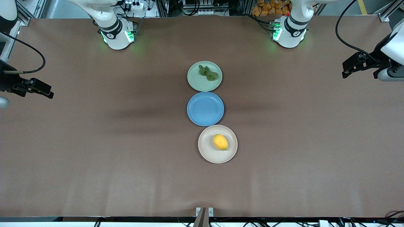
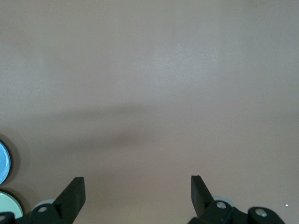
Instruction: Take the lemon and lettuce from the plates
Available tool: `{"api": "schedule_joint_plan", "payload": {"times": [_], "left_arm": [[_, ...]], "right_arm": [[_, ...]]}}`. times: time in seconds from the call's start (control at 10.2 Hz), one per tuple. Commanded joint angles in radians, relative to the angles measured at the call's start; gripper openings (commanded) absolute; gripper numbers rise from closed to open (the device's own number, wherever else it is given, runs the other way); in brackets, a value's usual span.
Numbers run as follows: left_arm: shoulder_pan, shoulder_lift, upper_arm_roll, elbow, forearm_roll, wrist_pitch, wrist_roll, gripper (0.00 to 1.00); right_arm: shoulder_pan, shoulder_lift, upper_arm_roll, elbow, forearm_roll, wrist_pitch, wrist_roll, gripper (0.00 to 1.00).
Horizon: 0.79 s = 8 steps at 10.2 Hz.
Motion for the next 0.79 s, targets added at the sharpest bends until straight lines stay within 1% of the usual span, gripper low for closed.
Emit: {"api": "schedule_joint_plan", "payload": {"times": [0.0, 0.69], "left_arm": [[0.004, -0.007, -0.001, 0.007, -0.021, -0.014, 0.025, 1.0], [0.007, -0.001, 0.004, 0.012, -0.023, -0.016, 0.028, 1.0]], "right_arm": [[-0.01, -0.008, 0.004, 0.009, 0.008, -0.016, 0.002, 1.0], [-0.012, -0.005, 0.003, 0.009, 0.006, -0.014, 0.002, 1.0]]}}
